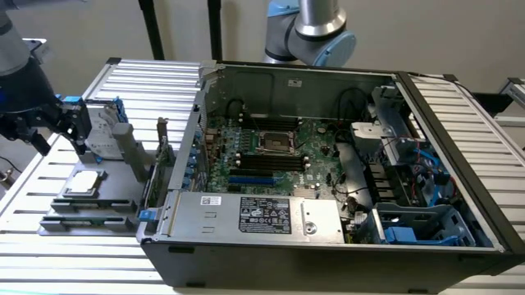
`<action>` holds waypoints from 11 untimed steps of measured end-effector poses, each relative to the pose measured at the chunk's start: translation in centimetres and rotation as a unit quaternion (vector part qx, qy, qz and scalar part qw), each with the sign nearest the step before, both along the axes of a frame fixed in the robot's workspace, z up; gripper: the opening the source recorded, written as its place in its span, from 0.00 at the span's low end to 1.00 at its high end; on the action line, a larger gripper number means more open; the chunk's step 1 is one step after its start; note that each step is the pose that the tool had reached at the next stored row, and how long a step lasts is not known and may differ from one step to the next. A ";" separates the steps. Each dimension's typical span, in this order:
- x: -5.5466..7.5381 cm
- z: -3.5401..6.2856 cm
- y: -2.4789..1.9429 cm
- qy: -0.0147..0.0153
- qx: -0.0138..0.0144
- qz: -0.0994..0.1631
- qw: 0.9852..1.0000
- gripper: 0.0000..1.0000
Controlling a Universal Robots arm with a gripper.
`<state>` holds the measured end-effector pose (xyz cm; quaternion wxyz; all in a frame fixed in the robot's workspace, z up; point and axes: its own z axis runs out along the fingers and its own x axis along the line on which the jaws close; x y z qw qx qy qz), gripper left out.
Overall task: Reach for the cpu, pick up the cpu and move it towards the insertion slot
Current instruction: 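Pick up the cpu and move it towards the insertion slot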
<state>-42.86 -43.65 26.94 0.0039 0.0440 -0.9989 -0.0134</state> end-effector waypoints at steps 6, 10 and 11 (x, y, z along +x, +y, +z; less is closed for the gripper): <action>-0.2 -1.10 0.01 0.000 0.000 -0.006 1.000 0.65; -0.2 -1.82 0.01 0.000 0.000 -0.017 1.000 0.65; -0.2 -2.02 0.01 0.000 0.000 -0.019 1.000 0.65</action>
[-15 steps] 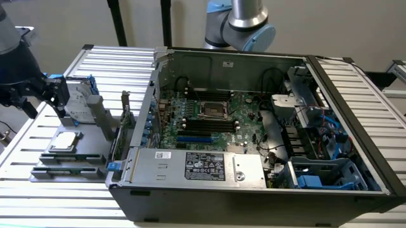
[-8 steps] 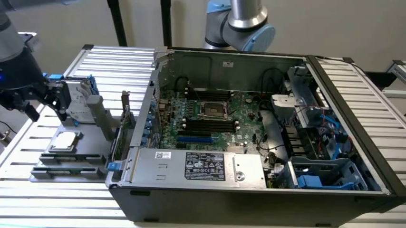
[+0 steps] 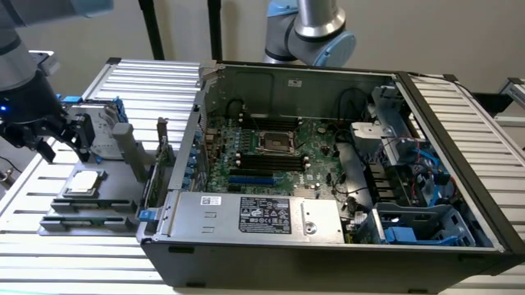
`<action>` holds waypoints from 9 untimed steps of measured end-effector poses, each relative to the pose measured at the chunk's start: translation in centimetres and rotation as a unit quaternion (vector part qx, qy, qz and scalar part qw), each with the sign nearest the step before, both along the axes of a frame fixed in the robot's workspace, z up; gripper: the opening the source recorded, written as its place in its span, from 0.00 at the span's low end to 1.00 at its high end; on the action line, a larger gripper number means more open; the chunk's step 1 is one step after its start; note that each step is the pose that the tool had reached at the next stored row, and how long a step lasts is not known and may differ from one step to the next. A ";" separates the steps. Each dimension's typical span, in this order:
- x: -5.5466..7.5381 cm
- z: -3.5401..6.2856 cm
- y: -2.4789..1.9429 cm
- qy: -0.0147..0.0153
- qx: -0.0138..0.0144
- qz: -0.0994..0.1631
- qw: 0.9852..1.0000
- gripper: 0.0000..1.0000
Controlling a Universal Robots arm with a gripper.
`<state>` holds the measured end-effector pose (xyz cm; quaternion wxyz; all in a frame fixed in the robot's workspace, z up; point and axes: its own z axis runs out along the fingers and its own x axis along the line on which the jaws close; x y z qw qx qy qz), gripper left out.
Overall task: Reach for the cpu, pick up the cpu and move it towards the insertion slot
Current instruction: 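Pick up the cpu and move it towards the insertion slot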
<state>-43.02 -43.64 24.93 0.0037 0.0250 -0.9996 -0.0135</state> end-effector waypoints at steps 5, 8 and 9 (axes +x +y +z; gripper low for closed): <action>0.0 -0.90 0.00 0.000 0.000 -0.003 1.000 0.65; 0.0 -1.45 -0.01 0.000 0.000 -0.006 1.000 0.65; 0.0 -1.63 -0.01 0.000 0.000 -0.008 1.000 0.65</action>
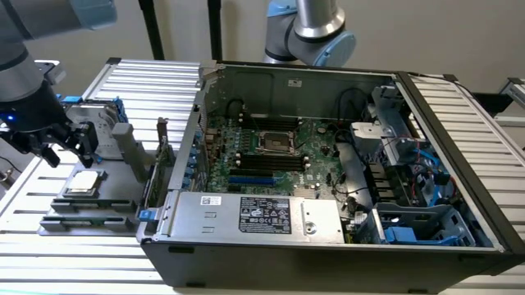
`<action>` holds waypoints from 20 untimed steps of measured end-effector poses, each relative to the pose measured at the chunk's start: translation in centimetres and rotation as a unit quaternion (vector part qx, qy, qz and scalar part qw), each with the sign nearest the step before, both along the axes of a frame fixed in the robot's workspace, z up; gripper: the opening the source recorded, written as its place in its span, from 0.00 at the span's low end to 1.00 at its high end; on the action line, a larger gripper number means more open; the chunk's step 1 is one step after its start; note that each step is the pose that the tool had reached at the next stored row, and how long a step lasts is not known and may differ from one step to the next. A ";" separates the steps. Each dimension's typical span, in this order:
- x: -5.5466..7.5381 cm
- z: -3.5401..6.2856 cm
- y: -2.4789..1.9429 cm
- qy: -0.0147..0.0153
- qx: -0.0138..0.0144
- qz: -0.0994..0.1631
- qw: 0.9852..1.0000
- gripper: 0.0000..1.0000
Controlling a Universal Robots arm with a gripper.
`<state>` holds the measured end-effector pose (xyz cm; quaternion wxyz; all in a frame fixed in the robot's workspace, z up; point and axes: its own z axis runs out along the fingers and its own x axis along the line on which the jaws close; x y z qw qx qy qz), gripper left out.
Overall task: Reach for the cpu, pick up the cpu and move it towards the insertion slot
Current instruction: 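Pick up the cpu and move it towards the insertion slot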
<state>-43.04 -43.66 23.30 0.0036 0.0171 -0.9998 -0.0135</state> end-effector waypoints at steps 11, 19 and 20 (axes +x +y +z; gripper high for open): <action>0.0 -1.90 -0.04 0.000 0.000 -0.004 1.000 0.65; 0.0 -2.40 -0.24 0.001 0.000 -0.004 1.000 0.65; 0.0 -2.46 -0.29 0.001 0.000 -0.004 1.000 0.65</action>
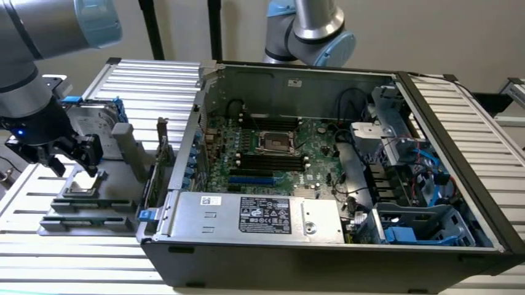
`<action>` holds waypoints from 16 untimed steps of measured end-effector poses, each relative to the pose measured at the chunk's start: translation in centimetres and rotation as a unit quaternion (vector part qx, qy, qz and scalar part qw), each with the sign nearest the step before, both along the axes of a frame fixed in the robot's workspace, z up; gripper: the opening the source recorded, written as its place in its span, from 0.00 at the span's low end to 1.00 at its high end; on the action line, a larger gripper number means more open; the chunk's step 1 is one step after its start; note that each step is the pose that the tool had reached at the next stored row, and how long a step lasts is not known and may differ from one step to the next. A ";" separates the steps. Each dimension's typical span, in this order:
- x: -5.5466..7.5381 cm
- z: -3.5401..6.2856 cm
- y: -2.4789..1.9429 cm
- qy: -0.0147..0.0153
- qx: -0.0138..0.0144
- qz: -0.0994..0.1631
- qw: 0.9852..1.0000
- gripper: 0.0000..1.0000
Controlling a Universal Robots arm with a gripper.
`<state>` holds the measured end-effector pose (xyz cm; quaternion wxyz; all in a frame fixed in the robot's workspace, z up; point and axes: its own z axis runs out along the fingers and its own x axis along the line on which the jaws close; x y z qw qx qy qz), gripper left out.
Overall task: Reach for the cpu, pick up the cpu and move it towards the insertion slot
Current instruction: 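Pick up the cpu and move it towards the insertion slot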
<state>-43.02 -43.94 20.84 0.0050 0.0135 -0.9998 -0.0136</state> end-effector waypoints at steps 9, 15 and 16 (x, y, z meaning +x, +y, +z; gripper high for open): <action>0.3 -0.52 -0.73 0.004 0.000 0.000 1.000 0.65; 0.6 -0.91 -0.80 0.004 0.000 0.000 1.000 0.65; 0.6 -0.98 -0.80 0.004 0.000 0.000 1.000 0.65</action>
